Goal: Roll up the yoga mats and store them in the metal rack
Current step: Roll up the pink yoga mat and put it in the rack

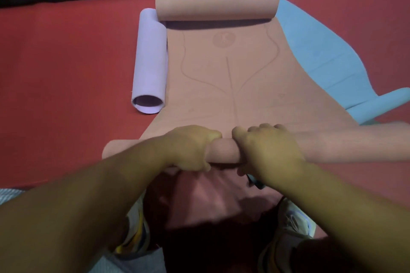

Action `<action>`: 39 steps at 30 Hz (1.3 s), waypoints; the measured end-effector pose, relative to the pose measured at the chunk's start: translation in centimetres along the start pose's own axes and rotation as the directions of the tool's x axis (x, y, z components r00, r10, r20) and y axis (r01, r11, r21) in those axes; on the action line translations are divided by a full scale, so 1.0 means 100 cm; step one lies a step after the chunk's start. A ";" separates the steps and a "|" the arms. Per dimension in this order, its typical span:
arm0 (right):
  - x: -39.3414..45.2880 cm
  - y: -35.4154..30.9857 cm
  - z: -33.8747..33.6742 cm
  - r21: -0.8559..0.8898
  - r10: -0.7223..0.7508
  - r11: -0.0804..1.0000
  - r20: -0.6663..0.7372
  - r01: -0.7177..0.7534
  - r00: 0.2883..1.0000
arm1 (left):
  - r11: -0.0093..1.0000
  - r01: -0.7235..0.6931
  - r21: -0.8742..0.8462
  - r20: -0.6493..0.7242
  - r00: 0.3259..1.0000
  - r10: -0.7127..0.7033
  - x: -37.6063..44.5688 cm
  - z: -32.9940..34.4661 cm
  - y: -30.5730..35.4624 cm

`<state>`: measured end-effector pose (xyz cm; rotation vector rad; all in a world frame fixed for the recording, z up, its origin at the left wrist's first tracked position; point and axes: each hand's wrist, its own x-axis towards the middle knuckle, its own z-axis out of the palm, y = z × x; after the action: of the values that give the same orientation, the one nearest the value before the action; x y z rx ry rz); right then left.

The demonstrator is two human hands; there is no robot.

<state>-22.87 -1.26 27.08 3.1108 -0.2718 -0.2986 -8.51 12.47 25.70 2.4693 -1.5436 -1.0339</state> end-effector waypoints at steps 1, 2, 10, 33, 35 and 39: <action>0.001 0.001 -0.001 0.021 0.017 1.000 0.027 -0.018 0.999 | 1.000 -0.004 0.002 0.022 1.000 0.003 -0.001 -0.003 0.002; 0.003 0.003 -0.003 0.043 0.044 0.998 0.057 -0.047 0.997 | 1.000 0.002 0.019 -0.010 1.000 -0.001 -0.003 -0.003 0.005; 0.003 0.008 -0.004 0.023 0.062 0.998 0.066 -0.064 0.996 | 0.987 0.045 0.154 -0.243 0.970 -0.007 -0.001 0.017 0.011; 0.006 0.014 -0.002 0.140 0.038 0.988 0.205 -0.068 0.978 | 0.970 0.057 0.236 -0.325 0.946 0.023 -0.002 0.041 0.011; 0.003 0.011 0.007 0.134 0.032 0.990 0.107 -0.046 0.994 | 0.978 0.015 0.210 -0.354 0.933 0.062 0.002 0.038 0.003; 0.002 0.002 0.015 0.114 -0.010 0.993 0.073 0.001 0.997 | 0.999 -0.006 0.050 -0.033 0.999 0.008 0.005 0.015 -0.006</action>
<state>-23.01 -1.49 25.62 3.2175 -0.2911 -0.4132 -8.76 12.84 24.03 2.4984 -1.5862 -0.9597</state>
